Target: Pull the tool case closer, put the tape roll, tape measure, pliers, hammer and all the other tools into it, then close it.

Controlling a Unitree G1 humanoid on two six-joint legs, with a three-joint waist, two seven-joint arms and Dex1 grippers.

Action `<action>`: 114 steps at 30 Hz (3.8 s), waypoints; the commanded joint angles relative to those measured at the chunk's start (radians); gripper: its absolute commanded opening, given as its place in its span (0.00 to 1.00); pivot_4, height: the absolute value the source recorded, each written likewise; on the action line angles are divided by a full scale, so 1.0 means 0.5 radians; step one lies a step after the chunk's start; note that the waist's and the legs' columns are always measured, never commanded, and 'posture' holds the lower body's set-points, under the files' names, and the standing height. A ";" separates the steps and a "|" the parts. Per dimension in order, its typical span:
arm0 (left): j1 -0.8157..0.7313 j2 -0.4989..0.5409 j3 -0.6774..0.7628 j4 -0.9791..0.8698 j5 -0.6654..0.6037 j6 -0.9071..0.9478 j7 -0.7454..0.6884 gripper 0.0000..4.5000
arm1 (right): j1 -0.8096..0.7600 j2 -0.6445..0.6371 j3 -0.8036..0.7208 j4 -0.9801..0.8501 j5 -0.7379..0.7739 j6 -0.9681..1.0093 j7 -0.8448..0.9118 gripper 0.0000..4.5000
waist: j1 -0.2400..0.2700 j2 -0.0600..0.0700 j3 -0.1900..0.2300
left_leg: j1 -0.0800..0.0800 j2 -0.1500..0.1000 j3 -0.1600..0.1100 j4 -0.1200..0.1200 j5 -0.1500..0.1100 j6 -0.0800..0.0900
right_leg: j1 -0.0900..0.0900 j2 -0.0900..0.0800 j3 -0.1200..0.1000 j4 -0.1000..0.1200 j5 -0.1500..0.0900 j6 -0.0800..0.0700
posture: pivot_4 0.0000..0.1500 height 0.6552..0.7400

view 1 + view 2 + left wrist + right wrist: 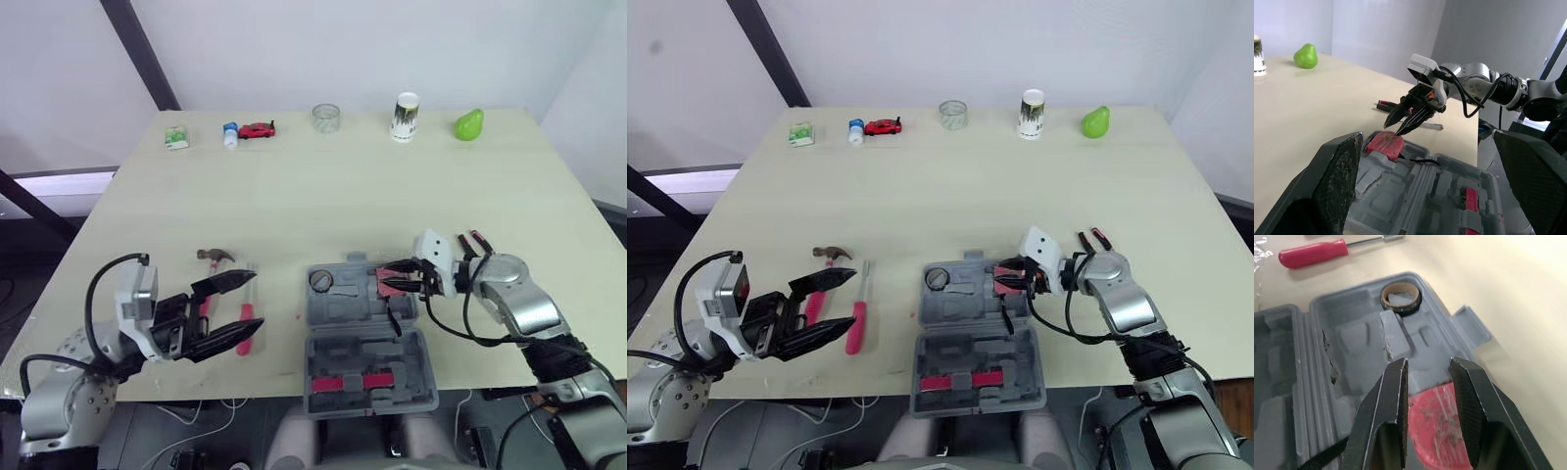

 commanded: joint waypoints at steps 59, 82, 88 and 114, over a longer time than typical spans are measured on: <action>0.743 -0.373 0.384 0.191 0.226 -0.190 0.845 1.00 | 1.661 -0.293 -1.412 -0.488 0.848 -0.260 -0.121 0.99 | 0.005 -0.013 -0.009 | 0.027 0.005 0.005 -0.009 -0.005 0.005 | 0.024 -0.017 0.005 -0.014 -0.019 0.001 | 1.00 1.00; 0.234 -0.250 -0.068 -0.587 -0.079 0.217 0.884 1.00 | 0.740 -0.314 -0.937 -0.430 0.616 0.224 -0.759 0.99 | 0.029 -0.013 -0.006 | 0.022 0.000 0.002 -0.006 -0.005 0.005 | 0.025 -0.010 0.001 -0.012 -0.013 -0.005 | 1.00 1.00; 0.122 -0.020 -0.121 -0.589 -0.212 0.273 0.507 1.00 | 0.625 -0.483 -0.901 -0.081 0.470 0.395 -0.837 0.99 | 0.009 -0.010 -0.004 | 0.023 0.000 0.004 -0.006 -0.004 0.006 | 0.024 -0.006 0.003 -0.011 -0.013 -0.007 | 1.00 1.00; 0.018 0.094 -0.124 -0.391 -0.077 0.153 0.225 1.00 | 0.285 -0.283 -0.742 0.650 0.220 0.306 -0.903 0.99 | -0.001 -0.006 -0.001 | 0.025 0.001 0.007 -0.005 -0.004 0.006 | 0.025 -0.001 0.007 -0.010 -0.009 0.001 | 1.00 1.00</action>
